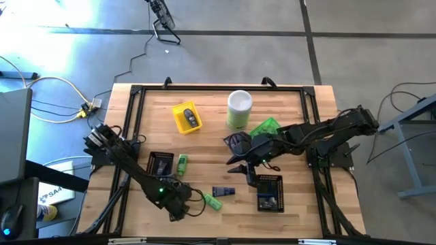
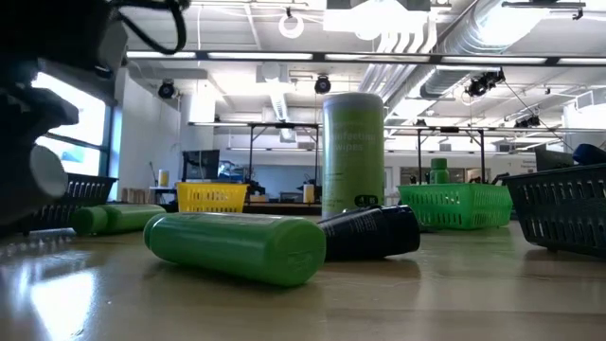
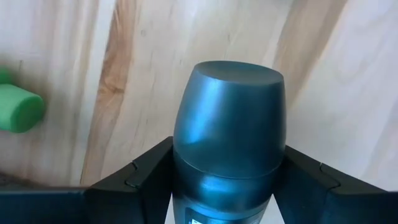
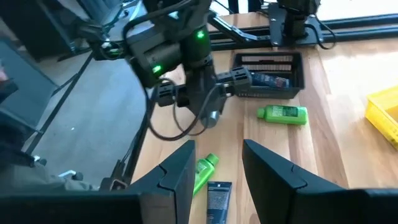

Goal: Pick & Place Travel size toiletries
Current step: Put the deodorant into the yellow bin

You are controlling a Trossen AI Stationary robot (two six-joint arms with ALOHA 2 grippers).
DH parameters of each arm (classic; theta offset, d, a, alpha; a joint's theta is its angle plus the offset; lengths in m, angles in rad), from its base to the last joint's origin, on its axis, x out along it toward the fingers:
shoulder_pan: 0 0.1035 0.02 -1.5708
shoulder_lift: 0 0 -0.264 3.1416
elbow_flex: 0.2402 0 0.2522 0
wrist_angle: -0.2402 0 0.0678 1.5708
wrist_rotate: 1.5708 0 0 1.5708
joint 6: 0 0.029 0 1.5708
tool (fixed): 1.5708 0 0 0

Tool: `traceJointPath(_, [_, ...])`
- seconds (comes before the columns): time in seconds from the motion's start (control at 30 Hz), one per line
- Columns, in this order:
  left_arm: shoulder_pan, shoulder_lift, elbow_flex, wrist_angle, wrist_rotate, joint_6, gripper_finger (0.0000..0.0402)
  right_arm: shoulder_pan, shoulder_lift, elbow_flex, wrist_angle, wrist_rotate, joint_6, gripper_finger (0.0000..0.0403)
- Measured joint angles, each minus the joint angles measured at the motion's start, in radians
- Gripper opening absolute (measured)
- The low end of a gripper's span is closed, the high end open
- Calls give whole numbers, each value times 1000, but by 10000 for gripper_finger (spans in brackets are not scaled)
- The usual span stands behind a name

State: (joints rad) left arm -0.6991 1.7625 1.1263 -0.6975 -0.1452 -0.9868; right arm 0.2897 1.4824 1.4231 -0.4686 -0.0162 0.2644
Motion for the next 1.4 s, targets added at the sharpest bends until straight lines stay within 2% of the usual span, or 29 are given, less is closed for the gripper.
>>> traceJointPath(0.2, [55, -70, 1, -1, -11, -21, 218, 0, -42, 0, -15, -27, -46, 125])
traceJointPath(0.47, [186, -173, 1, 29, -45, -6, 218, -2, -138, 0, -88, -28, -111, 125])
traceJointPath(0.8, [395, -279, 4, 102, -180, 29, 219, -2, -223, 0, -158, -5, -165, 125])
traceJointPath(1.1, [600, -320, 4, 100, -303, 276, 219, -2, -229, 0, -187, 30, -180, 125])
traceJointPath(1.27, [717, -320, 4, 88, -344, 416, 219, -2, -229, 0, -191, 115, -184, 125])
traceJointPath(1.4, [820, -320, 4, 19, -346, 462, 219, -2, -229, 0, -198, 172, -174, 125])
